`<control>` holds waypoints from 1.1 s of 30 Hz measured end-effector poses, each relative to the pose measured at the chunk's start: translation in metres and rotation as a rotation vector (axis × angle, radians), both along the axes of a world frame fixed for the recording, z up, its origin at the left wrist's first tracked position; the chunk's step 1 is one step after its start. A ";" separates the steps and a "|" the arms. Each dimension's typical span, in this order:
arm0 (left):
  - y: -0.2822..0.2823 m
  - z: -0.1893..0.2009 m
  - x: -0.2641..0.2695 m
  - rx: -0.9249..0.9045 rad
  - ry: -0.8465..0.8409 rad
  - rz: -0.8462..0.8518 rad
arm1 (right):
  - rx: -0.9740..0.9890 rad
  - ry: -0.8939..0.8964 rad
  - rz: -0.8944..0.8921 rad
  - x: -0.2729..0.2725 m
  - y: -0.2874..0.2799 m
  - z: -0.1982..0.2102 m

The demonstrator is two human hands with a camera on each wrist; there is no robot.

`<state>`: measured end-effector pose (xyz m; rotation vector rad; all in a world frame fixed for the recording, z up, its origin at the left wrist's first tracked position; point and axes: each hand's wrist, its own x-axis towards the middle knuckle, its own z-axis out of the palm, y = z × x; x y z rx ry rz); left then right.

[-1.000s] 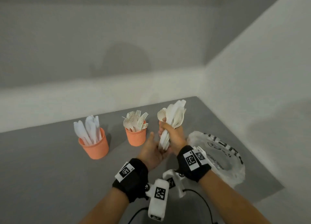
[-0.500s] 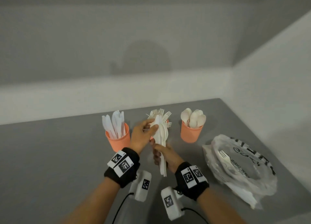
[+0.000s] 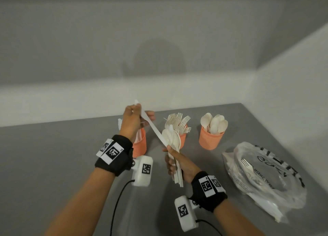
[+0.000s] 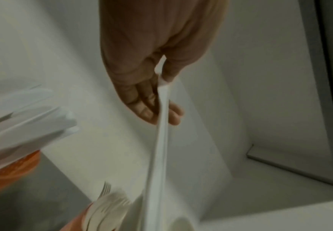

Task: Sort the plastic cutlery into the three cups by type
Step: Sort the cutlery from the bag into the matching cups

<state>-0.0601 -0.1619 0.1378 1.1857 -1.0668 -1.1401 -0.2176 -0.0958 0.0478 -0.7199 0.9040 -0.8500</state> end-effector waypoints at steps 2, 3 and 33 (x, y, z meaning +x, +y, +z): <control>-0.003 0.009 0.004 -0.039 0.035 0.082 | -0.006 -0.041 0.035 -0.002 0.000 -0.003; -0.004 0.011 0.004 -0.042 0.011 0.100 | -0.012 -0.069 0.054 -0.002 0.000 -0.004; -0.001 -0.013 -0.008 -0.017 -0.261 0.139 | -0.044 -0.092 0.177 -0.007 -0.006 -0.008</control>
